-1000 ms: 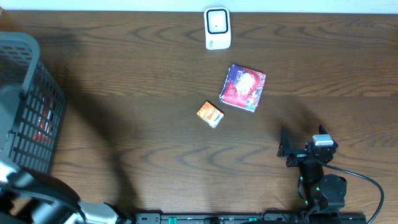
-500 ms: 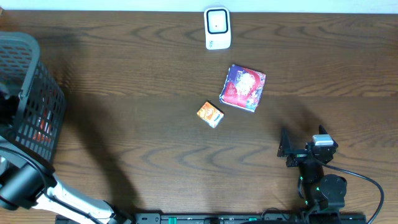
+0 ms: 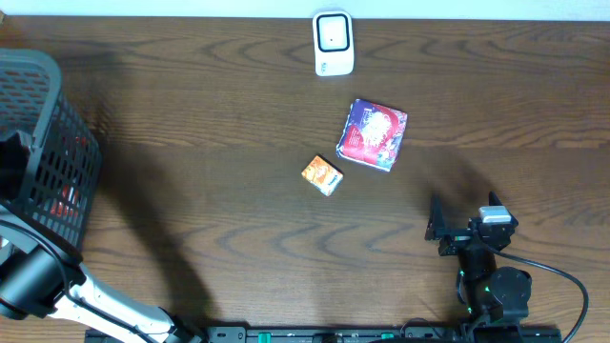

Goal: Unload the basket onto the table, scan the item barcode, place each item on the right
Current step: 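Reach the left gripper into the basket and grasp a red stick packet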

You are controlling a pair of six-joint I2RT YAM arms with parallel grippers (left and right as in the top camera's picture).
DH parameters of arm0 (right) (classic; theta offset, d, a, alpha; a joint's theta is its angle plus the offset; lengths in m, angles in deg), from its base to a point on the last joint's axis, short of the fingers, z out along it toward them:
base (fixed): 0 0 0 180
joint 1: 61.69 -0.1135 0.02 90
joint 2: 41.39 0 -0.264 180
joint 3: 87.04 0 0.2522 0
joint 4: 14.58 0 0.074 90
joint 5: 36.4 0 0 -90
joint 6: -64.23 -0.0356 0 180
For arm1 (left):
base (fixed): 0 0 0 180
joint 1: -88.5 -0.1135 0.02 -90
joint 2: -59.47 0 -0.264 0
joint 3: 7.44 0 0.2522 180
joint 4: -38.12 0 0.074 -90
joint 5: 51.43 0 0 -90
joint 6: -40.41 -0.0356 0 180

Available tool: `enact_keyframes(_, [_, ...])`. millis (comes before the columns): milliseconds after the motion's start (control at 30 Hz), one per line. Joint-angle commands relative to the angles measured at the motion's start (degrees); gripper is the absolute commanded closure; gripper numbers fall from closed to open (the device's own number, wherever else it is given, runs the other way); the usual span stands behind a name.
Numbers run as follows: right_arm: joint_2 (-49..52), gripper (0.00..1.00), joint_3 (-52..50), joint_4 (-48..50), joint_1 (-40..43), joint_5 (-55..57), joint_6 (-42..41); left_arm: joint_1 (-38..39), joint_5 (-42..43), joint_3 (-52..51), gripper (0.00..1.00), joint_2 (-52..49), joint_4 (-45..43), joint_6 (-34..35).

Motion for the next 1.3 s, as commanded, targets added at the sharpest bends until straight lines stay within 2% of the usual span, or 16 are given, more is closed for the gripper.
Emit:
enact_keyframes(0, [-0.20, 0.01, -0.09, -0.24, -0.35, -0.11, -0.61, -0.04, -1.70, -2.23, 0.31, -0.07, -0.17, -1.31])
enact_keyframes(33, [-0.20, 0.01, -0.09, -0.24, -0.35, -0.11, -0.61, -0.04, -1.70, -2.27, 0.43, -0.07, -0.13, -1.31])
enact_keyframes(67, [-0.20, 0.01, -0.09, -0.24, -0.35, -0.11, -0.61, -0.04, -1.70, -2.27, 0.64, -0.07, -0.15, -1.29])
enact_keyframes(133, [-0.20, 0.01, -0.09, -0.24, -0.35, -0.11, -0.61, -0.04, -1.70, -2.27, 0.91, -0.04, -0.15, -1.14])
enact_keyframes(267, [-0.20, 0.01, -0.09, -0.24, -0.35, -0.11, -0.61, -0.04, -1.68, -1.18, 0.92, 0.26, -0.07, 1.90])
enact_keyframes(367, [-0.20, 0.01, -0.09, -0.24, -0.35, -0.11, -0.61, -0.17, -1.57, 2.51, 0.93, 1.57, 0.00, 9.18])
enact_keyframes(600, [-0.20, 0.01, -0.09, -0.24, -0.35, -0.11, -0.61, -1.29, 8.70, 16.55, 0.93, 10.32, -3.67, 31.21])
enact_keyframes(733, [-0.20, 0.01, -0.09, -0.24, -0.35, -0.11, -0.61, -3.13, 19.54, 20.39, 0.93, 18.23, -14.67, 52.43])
enact_keyframes(800, [-0.20, 0.01, -0.09, -0.24, -0.35, -0.11, -0.61, -3.85, 22.27, 20.37, 0.93, 22.01, -20.22, 59.36])
enact_keyframes(867, [-0.20, 0.01, -0.09, -0.24, -0.35, -0.11, -0.61, -4.07, 22.69, 20.37, 0.93, 26.10, -23.89, 60.33])
enact_keyframes(900, [-0.20, 0.01, -0.09, -0.24, -0.35, -0.11, -0.61, -4.04, 22.29, 20.37, 0.93, 28.11, -24.39, 57.20])
enact_keyframes(933, [-0.20, 0.01, -0.09, -0.24, -0.35, -0.11, -0.61, -4.04, 22.27, 20.37, 0.91, 29.14, -24.28, 53.99])
enact_keyframes(1000, [-0.20, 0.01, -0.09, -0.24, -0.35, -0.11, -0.61, -3.65, 21.75, 20.37, 0.44, 30.73, -21.00, 42.84])
enact_keyframes(1100, [-0.20, 0.01, -0.09, -0.24, -0.35, -0.11, -0.61, -2.73, 11.61, 20.02, 0.39, 30.29, -12.37, 38.18])
enact_keyframes(1167, [-0.20, 0.01, -0.09, -0.24, -0.35, -0.11, -0.61, -1.75, 1.57, 18.82, 0.05, 28.76, -7.32, 38.25])
enact_keyframes(1267, [-0.20, 0.01, -0.09, -0.24, -0.35, -0.11, -0.61, -0.33, -7.54, 16.68, 0.02, 25.05, -3.23, 38.25])
